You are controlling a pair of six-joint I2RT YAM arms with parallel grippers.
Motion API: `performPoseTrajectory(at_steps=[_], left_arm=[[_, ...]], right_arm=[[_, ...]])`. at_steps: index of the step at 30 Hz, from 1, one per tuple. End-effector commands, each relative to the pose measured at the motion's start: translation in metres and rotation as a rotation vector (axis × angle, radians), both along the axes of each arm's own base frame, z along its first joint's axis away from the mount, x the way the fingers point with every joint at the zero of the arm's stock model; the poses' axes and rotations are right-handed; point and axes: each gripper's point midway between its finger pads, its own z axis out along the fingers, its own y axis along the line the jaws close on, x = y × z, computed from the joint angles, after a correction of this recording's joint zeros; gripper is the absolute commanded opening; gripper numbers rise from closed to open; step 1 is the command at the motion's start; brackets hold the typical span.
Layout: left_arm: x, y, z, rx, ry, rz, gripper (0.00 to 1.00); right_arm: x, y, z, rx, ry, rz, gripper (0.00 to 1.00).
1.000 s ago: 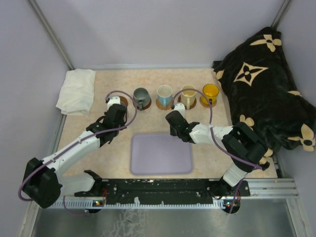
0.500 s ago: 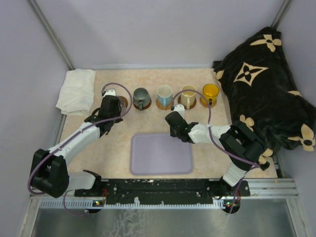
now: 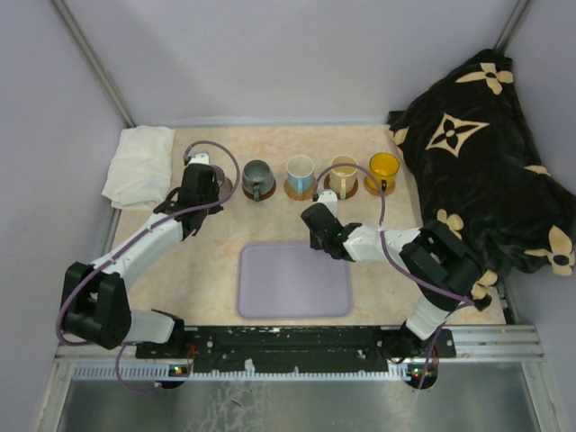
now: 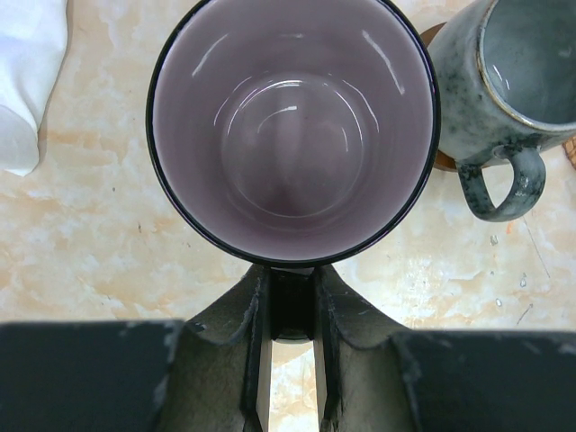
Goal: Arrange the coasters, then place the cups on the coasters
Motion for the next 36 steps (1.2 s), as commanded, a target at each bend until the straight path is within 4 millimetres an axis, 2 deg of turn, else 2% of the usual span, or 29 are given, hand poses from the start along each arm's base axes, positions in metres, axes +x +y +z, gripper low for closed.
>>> performPoseTrajectory(at_steps=[1, 12, 19, 24, 28, 32, 36], left_arm=[[0.030, -0.001, 0.043, -0.041, -0.141, 0.009, 0.01], [0.035, 0.007, 0.034, -0.039, -0.121, 0.022, 0.01], [0.044, 0.015, 0.028, -0.034, -0.105, 0.029, 0.01], [0.053, 0.021, 0.026, -0.049, -0.095, 0.022, 0.00], [0.061, 0.022, 0.029, -0.043, -0.104, 0.012, 0.00], [0.069, 0.020, 0.032, -0.049, -0.125, -0.007, 0.00], [0.074, 0.017, 0.024, -0.052, -0.120, -0.026, 0.00]], right_arm=[[-0.006, 0.002, 0.002, 0.029, 0.008, -0.003, 0.15], [-0.007, -0.002, -0.002, 0.009, 0.010, -0.012, 0.16], [0.009, -0.001, -0.002, -0.045, -0.020, -0.027, 0.16], [0.029, -0.002, 0.025, -0.040, -0.096, -0.053, 0.17], [0.041, -0.006, 0.070, 0.003, -0.195, -0.068, 0.17], [0.042, -0.018, 0.110, 0.024, -0.298, -0.091, 0.18], [0.035, -0.037, 0.144, 0.055, -0.385, -0.126, 0.19]])
